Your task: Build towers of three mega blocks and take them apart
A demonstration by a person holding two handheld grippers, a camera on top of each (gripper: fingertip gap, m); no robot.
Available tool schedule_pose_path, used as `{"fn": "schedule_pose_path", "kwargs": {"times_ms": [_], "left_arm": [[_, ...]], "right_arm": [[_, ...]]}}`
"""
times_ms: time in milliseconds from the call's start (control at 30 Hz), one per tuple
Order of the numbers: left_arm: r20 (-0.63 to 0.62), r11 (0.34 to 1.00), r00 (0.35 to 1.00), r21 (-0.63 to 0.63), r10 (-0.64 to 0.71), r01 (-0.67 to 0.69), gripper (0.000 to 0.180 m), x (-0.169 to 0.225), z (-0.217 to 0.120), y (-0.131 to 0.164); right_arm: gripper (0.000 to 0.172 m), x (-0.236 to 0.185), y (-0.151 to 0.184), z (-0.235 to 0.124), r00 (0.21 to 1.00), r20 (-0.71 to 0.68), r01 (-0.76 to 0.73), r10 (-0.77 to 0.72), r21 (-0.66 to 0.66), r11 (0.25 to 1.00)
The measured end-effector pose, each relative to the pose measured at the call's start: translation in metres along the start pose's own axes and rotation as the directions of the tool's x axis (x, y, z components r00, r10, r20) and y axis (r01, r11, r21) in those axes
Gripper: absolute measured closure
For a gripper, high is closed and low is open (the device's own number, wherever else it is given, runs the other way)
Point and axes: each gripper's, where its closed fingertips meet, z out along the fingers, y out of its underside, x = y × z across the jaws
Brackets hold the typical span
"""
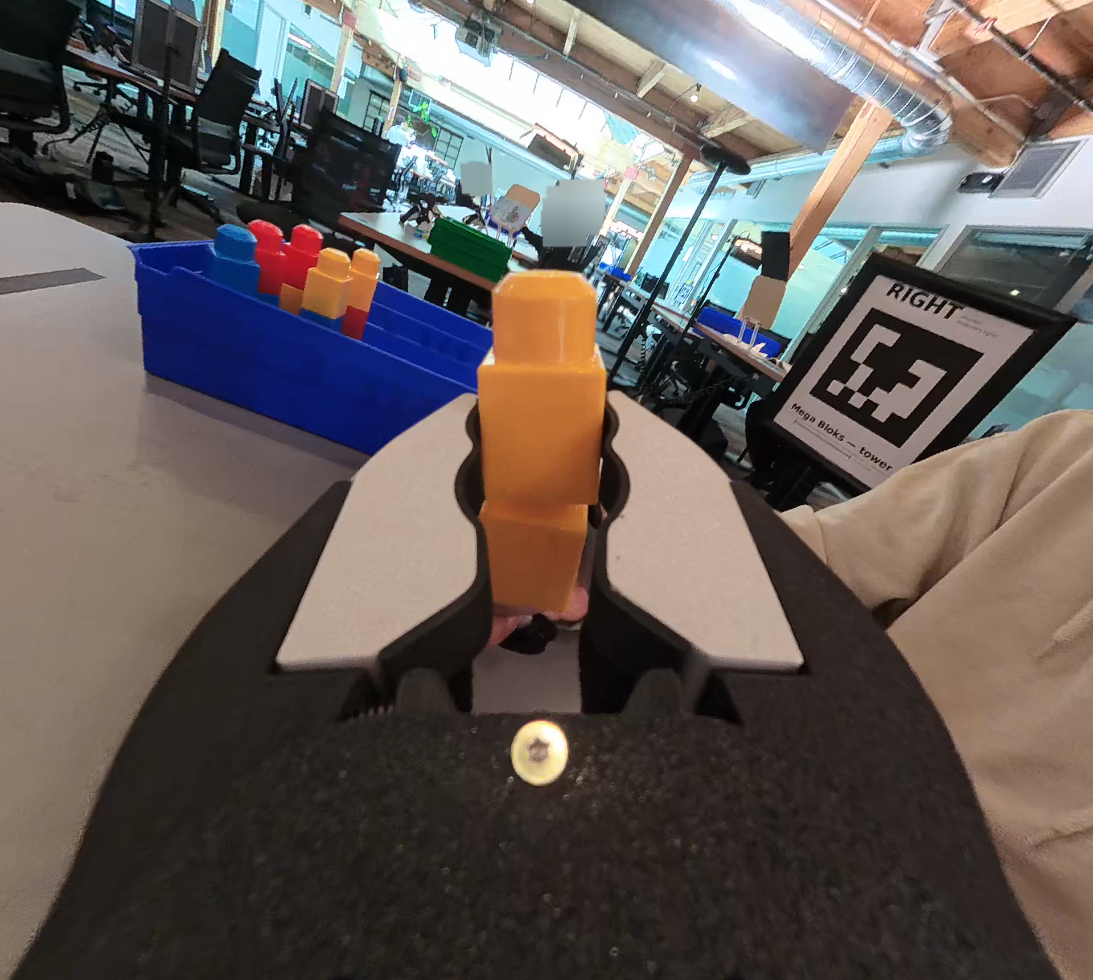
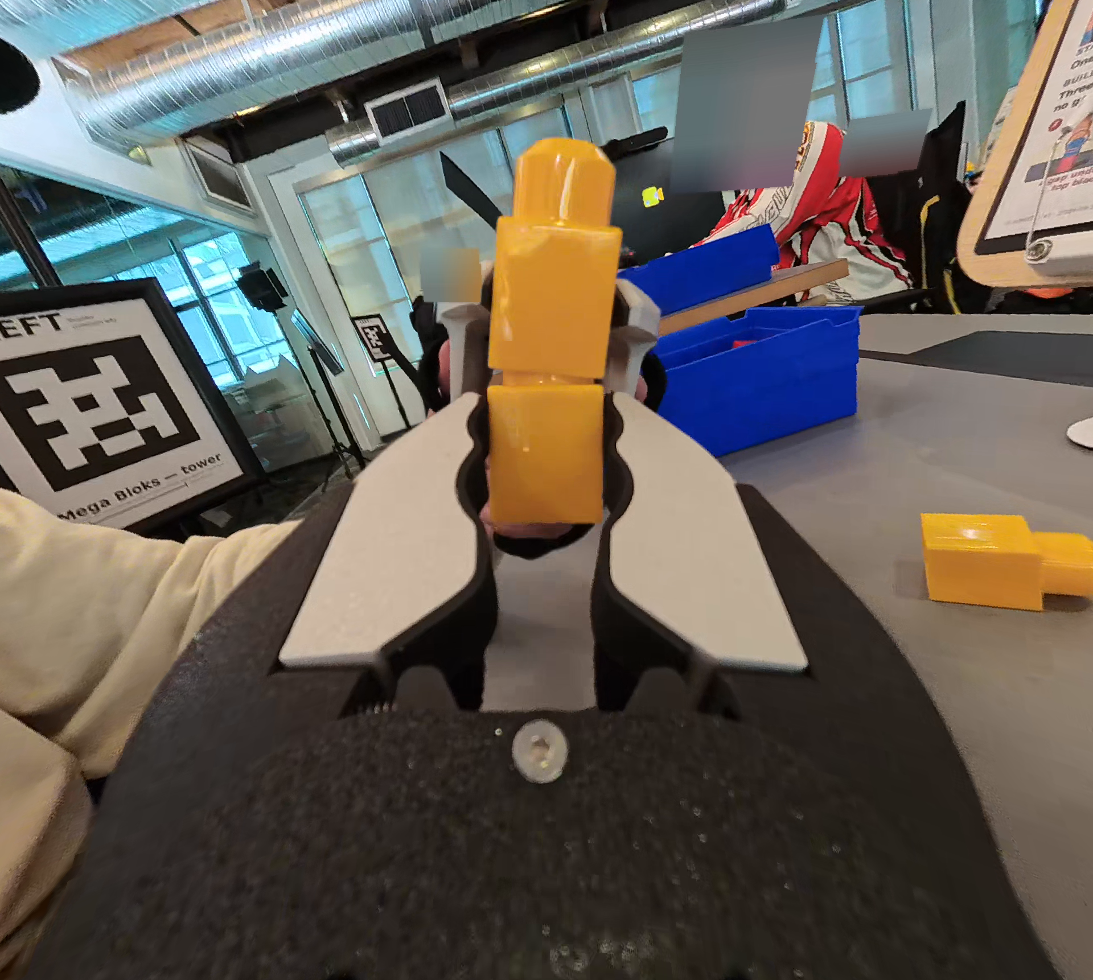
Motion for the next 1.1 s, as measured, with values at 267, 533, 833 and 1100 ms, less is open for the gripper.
{"fn": "schedule_pose_path", "kwargs": {"times_ms": [267,533,833,1100], "left_arm": [[-0.020,0.995,0.999,0.091,-0.031,0.033,0.145,-0.003,0.006,0.000],[-0.007,0.997,1.000,0.071,-0.026,0.026,0.144,-0.003,0.009,0.003],[0.015,0.999,1.000,0.038,-0.019,0.019,0.145,-0.003,0.000,0.006],[0.108,0.995,0.993,0.094,-0.040,0.030,0.145,-0.009,-0.010,0.001]], "right_arm": [[0.136,0.002,-0.005,-0.001,0.997,0.018,-0.075,0.074,0.054,0.996],[0.136,0.002,-0.005,-0.005,0.997,0.018,-0.076,0.075,0.050,0.996],[0.136,0.000,0.000,0.001,0.996,0.030,-0.083,0.082,0.017,0.996],[0.125,0.012,0.002,-0.001,0.977,-0.160,0.134,-0.143,-0.069,0.989]]}}
